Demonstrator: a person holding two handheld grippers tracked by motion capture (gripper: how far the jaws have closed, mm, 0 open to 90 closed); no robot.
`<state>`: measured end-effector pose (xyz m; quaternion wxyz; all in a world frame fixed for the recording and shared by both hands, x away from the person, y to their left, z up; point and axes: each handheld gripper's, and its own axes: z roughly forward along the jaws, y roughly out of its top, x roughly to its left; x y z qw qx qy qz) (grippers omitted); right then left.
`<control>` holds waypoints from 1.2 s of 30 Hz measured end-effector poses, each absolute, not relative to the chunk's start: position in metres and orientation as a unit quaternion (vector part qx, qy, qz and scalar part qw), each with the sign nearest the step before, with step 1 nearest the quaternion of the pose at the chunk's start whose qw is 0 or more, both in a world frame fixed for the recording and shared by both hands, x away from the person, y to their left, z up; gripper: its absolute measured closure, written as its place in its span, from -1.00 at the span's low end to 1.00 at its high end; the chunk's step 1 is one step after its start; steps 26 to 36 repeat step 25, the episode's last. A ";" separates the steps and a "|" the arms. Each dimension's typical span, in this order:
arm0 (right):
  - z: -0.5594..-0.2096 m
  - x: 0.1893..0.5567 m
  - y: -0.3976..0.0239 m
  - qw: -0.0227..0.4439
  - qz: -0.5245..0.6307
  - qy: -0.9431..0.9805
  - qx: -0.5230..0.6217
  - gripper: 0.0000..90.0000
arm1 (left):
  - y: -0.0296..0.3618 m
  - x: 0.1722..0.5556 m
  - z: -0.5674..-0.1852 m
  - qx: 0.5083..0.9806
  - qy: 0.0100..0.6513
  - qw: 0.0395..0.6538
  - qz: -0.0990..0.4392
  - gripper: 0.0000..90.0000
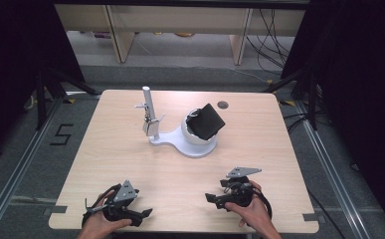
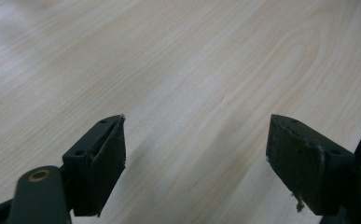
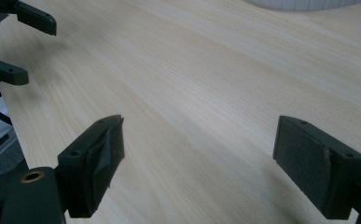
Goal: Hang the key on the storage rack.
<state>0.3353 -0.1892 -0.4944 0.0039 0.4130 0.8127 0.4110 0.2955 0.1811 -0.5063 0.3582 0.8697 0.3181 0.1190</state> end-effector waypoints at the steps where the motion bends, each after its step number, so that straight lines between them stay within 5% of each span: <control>1: -0.494 0.337 -0.191 0.024 0.408 0.821 0.398 -0.62 | 0.180 0.293 -0.507 0.869 0.319 0.362 0.114 -0.57; 36: -0.496 0.336 -0.188 0.023 0.399 0.822 0.405 -0.62 | 0.181 0.294 -0.510 0.877 0.312 0.340 0.132 -0.58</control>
